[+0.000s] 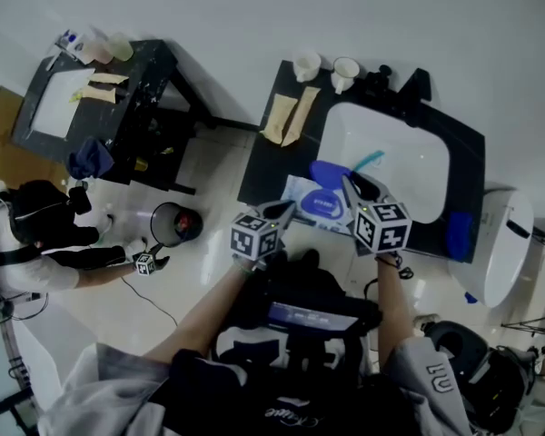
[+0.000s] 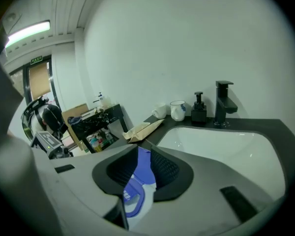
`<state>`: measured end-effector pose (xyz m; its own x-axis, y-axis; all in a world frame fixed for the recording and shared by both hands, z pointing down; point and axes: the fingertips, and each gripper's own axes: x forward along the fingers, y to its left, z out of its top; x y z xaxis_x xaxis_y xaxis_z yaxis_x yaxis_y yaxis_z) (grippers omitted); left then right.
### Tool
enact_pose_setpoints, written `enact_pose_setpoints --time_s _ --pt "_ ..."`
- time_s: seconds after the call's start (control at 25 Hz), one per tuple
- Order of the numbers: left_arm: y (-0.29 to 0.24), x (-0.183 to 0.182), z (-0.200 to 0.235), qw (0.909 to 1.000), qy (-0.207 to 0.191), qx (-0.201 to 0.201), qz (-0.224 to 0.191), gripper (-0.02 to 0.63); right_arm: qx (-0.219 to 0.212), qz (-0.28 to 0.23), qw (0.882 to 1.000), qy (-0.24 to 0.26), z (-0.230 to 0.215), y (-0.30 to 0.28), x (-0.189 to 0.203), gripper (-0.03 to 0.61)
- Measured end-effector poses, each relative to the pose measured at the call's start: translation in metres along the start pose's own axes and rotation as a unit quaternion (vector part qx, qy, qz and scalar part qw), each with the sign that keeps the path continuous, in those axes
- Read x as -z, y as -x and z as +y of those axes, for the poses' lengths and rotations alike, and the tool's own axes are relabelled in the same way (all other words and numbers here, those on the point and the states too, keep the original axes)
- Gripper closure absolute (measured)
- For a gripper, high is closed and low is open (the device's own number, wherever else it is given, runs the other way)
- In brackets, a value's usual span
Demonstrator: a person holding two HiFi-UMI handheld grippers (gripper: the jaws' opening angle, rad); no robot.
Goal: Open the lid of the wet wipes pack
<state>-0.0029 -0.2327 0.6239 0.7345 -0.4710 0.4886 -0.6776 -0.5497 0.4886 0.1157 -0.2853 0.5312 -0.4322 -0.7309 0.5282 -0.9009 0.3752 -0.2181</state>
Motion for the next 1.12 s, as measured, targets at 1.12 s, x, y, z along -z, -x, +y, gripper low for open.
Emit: enact_pose_setpoints --time_s 1.12 --pt "0.085 -0.063 -0.076 0.9880 -0.056 0.085 -0.116 0.607 0.058 -0.117 0.980 -0.148 0.098 0.092 0.033 0.571"
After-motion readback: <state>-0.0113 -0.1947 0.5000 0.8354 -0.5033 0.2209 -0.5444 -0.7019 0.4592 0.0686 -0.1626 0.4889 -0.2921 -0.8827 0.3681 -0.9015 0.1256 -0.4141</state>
